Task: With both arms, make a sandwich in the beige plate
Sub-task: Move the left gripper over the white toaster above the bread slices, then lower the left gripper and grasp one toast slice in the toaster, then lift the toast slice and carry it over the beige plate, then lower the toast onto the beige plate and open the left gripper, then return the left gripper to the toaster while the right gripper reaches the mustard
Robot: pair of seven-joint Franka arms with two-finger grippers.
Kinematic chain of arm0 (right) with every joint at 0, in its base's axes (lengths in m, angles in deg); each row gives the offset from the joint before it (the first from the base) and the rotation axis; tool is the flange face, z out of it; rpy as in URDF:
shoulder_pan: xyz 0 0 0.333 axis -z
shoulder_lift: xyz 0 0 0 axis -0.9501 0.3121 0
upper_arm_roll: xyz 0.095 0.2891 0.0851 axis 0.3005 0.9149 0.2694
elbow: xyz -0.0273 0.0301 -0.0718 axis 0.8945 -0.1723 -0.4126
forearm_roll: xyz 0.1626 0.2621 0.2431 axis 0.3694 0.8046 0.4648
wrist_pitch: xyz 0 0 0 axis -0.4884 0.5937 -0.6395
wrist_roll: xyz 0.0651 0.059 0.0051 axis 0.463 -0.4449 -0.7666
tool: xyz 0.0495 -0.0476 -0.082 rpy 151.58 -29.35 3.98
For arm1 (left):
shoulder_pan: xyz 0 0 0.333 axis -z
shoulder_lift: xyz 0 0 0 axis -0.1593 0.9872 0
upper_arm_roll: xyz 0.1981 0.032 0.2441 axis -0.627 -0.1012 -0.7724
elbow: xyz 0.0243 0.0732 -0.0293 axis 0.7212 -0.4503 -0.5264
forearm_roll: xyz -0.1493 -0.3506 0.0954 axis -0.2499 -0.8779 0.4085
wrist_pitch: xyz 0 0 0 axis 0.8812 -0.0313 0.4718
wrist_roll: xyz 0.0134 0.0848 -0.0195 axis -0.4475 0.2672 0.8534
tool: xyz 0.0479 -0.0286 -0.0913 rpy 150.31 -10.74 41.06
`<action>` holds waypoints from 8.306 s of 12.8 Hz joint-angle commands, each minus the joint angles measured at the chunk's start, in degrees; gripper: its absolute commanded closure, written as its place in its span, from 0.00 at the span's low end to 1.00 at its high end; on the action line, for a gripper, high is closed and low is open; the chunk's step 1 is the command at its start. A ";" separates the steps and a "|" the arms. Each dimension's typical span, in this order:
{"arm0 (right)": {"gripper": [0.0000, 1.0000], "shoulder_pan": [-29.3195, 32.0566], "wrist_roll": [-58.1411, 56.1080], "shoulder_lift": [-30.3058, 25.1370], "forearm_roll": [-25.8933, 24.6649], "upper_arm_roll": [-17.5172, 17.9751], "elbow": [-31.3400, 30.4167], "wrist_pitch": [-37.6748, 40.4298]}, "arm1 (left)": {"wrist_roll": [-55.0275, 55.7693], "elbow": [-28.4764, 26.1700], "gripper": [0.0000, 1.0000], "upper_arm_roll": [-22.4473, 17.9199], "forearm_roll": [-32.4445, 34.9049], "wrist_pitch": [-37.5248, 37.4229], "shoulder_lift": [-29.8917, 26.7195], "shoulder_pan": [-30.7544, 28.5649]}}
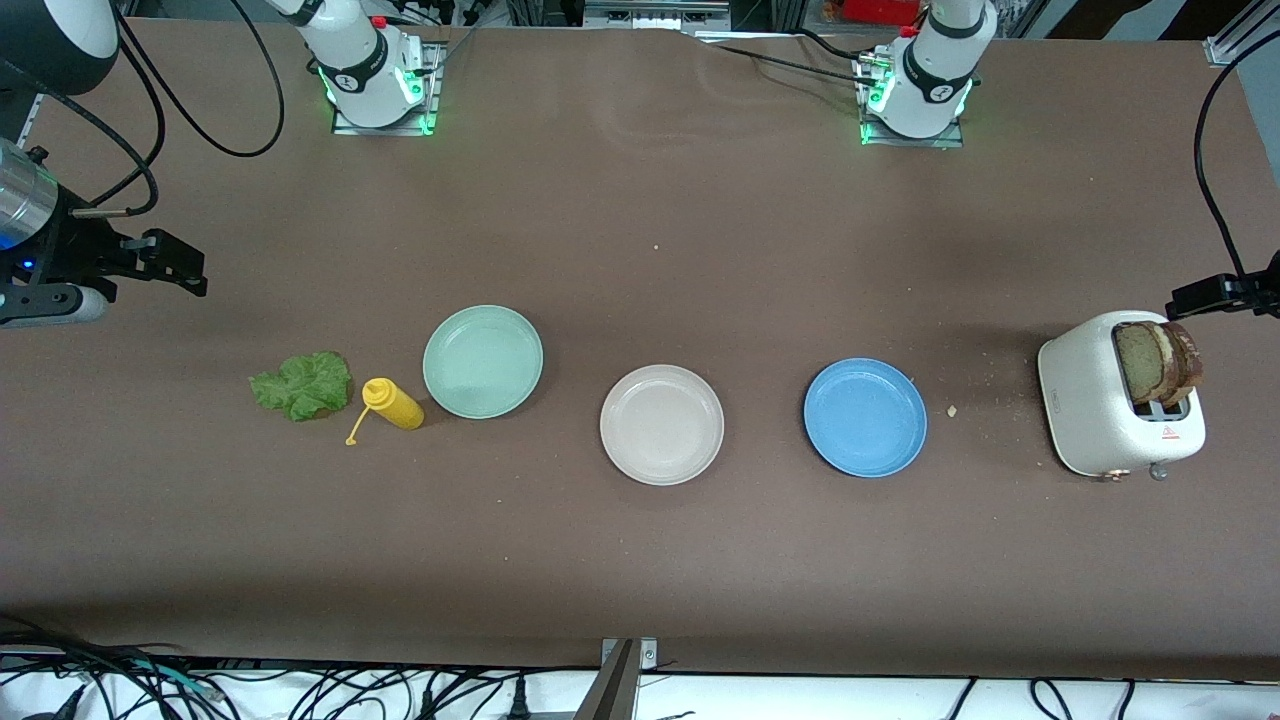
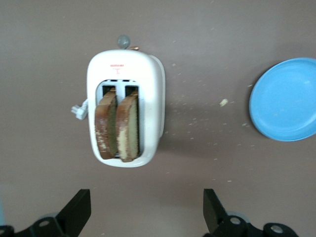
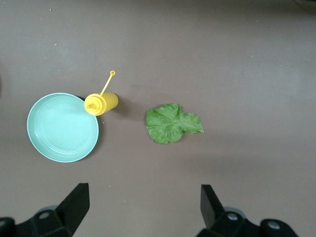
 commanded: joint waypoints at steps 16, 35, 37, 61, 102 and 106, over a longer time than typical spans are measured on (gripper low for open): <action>0.00 0.08 0.39 -0.01 0.11 -0.07 0.41 0.27 | -4.66 -5.34 0.15 0.65 -3.07 5.18 8.48 -5.28; 0.00 -0.09 0.48 -0.09 0.11 0.01 0.50 0.44 | -7.29 2.90 1.00 1.00 -2.28 2.93 7.96 -6.07; 0.00 -0.27 0.48 -0.18 0.02 0.19 0.59 0.36 | -7.30 8.43 1.00 1.35 -2.89 -3.04 7.26 -5.99; 0.00 -1.15 0.48 -0.18 0.11 0.01 0.68 -0.35 | 42.53 -16.24 1.00 14.63 -37.70 60.97 17.35 31.71; 0.00 1.04 0.57 0.52 0.37 -0.51 0.59 -2.63 | 42.80 -7.37 0.00 11.02 -7.32 23.32 10.70 18.47; 0.00 1.40 0.39 1.40 0.81 -0.51 0.16 -2.20 | 35.11 -7.27 0.01 11.02 -0.97 17.86 6.56 9.34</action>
